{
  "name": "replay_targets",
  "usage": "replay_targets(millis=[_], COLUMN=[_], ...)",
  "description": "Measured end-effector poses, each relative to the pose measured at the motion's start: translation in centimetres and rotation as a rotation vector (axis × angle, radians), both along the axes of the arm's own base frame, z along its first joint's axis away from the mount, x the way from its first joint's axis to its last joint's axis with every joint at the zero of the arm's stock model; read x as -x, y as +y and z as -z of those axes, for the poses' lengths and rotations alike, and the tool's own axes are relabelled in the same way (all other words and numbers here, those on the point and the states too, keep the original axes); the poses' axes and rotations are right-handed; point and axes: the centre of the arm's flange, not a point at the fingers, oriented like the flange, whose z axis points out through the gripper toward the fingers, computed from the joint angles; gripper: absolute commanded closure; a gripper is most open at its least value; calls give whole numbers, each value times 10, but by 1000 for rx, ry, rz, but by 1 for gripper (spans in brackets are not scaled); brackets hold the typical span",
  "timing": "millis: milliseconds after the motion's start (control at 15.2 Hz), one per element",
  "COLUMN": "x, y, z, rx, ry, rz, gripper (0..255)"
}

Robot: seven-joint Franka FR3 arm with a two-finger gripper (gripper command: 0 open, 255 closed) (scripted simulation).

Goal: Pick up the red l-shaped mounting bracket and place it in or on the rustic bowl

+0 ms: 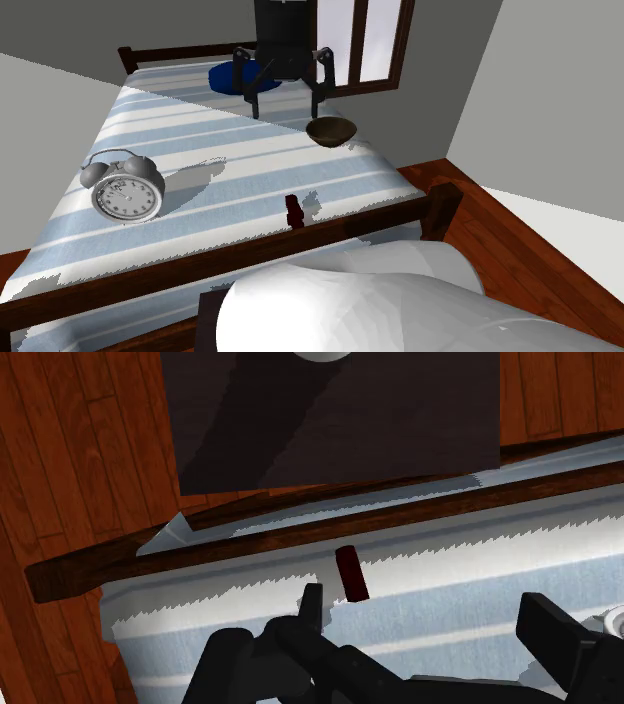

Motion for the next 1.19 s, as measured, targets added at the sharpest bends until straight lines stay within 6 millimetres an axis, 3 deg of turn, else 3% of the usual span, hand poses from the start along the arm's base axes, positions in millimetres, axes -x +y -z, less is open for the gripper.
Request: replay_targets(millis=[132,330,1188], x=[-1,-5,-36], y=[0,-3,-9], z=[6,37,204], rx=[1,4,21], ry=[-2,-18,-103], rz=[-7,-42,-223], gripper=[0,0,0])
